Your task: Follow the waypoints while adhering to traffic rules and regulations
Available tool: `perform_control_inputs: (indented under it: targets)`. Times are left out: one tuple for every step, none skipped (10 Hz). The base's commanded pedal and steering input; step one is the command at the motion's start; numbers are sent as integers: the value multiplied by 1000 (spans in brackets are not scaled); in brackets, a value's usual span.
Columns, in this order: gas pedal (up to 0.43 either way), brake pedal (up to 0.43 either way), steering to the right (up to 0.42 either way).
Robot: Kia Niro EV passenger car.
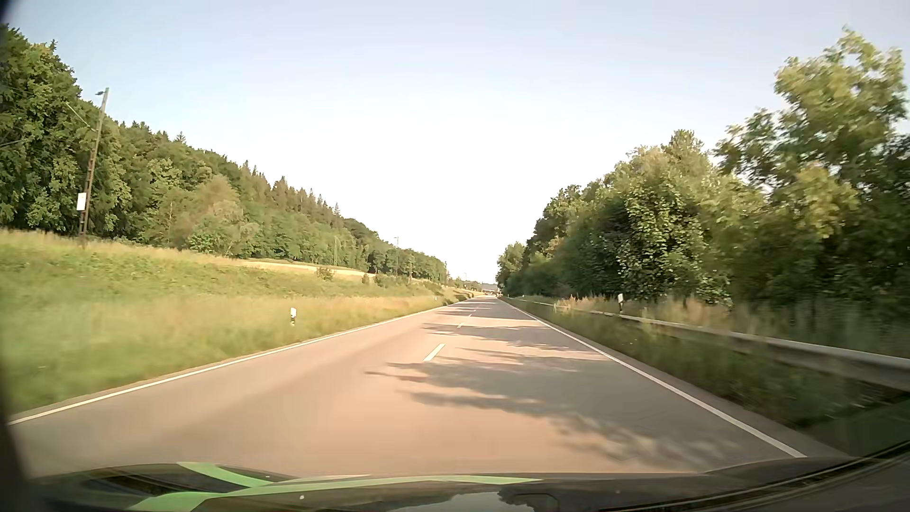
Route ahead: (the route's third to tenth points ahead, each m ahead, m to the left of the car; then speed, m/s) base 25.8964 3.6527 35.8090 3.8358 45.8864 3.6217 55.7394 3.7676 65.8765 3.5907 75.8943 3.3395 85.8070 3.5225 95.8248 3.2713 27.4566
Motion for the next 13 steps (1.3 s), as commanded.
perform_control_inputs:
  targets:
    - [220, 0, -1]
    - [189, 0, -1]
    - [169, 0, -1]
    - [169, 0, -1]
    - [169, 0, -1]
    - [169, 0, -1]
    - [169, 0, -1]
    - [189, 0, -1]
    - [197, 0, -1]
    - [209, 0, -1]
    - [220, 0, 0]
    - [220, 0, 1]
    - [220, 0, 1]
